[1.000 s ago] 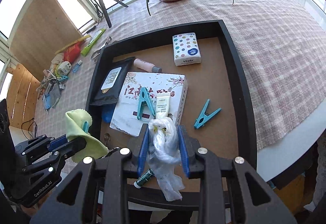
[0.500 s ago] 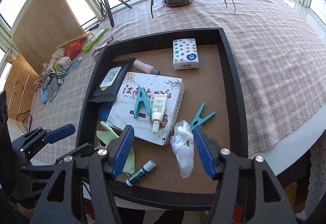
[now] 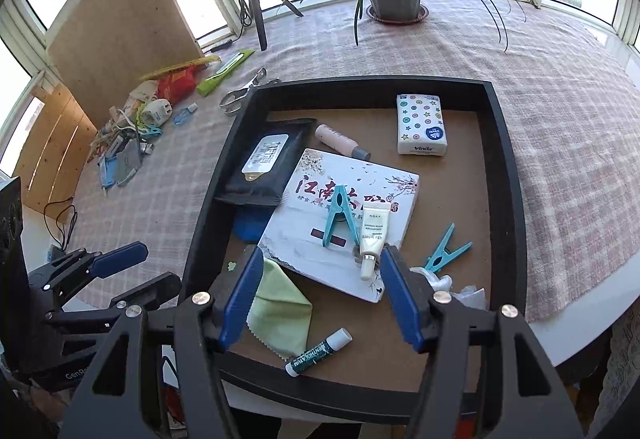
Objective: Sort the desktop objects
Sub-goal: 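Move both tools back to the pile of items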
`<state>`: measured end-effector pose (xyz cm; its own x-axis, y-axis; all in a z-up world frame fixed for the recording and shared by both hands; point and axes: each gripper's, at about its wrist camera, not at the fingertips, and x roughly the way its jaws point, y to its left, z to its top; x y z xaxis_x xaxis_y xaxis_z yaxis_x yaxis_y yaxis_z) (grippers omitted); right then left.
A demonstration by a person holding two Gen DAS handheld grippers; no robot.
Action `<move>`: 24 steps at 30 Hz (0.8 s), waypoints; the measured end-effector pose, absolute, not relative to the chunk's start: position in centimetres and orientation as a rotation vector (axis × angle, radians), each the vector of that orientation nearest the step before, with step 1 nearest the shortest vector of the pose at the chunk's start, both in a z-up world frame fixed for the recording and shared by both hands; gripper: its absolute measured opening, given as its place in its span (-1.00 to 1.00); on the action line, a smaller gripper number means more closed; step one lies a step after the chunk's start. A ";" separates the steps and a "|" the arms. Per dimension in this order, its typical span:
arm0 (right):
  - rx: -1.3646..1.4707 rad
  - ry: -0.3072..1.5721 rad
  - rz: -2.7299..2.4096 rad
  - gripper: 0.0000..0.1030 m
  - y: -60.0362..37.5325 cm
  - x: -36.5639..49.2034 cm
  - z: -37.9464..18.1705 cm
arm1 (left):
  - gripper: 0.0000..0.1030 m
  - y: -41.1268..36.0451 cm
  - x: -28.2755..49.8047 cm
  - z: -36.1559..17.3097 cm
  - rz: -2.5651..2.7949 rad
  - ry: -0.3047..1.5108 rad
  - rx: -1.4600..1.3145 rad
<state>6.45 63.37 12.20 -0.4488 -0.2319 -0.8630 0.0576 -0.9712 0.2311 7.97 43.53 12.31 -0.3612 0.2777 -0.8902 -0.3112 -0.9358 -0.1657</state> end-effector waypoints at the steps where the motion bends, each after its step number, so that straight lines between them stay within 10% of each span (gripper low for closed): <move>1: 1.529 -0.225 -2.527 0.16 62.6 6.3 12.5 | 0.10 42.6 7.8 12.3 2.346 0.030 -1.523; 24: 1.519 -0.278 -2.399 0.16 40.0 -1.7 14.4 | 0.10 10.1 0.0 13.7 2.554 -0.249 -1.584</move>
<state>-1.66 39.99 14.38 -0.4032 -0.3411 -0.8492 0.1375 -0.9400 0.3123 0.01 10.08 13.66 -0.4425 0.1928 -0.8758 -0.0197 -0.9785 -0.2054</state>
